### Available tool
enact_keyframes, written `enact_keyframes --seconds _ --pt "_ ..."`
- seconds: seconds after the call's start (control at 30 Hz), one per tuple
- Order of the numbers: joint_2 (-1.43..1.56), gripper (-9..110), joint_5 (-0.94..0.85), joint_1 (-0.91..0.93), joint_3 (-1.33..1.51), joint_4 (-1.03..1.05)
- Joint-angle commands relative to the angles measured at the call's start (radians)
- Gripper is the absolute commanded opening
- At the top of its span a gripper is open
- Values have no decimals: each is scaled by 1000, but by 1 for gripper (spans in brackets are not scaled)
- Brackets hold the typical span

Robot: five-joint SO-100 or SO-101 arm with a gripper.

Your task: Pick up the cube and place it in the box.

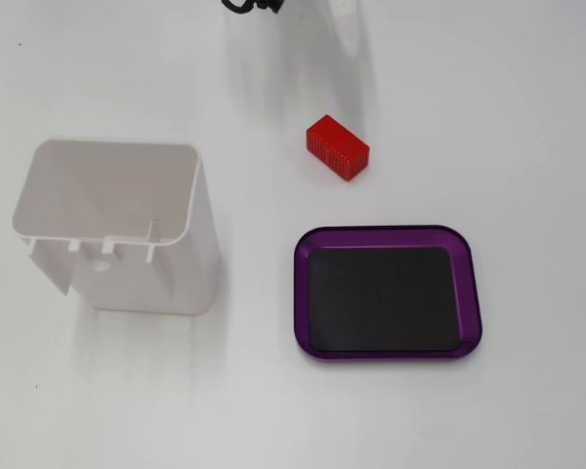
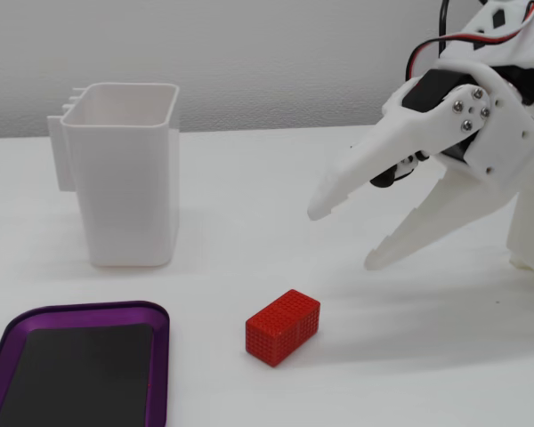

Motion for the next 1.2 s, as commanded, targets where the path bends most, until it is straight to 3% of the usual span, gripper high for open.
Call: enact_keyframes --seconds 0.0,0.17,0.33,0.7,0.9,1.17 --pt "132 19 -6 3 115 -25" --pt "262 16 -3 2 236 34" --pt "293 -1 8 2 244 61" --pt "255 0 91 29 69 115" --pt "-213 9 187 34 -126 20" --pt "-1058 19 465 29 -683 84"
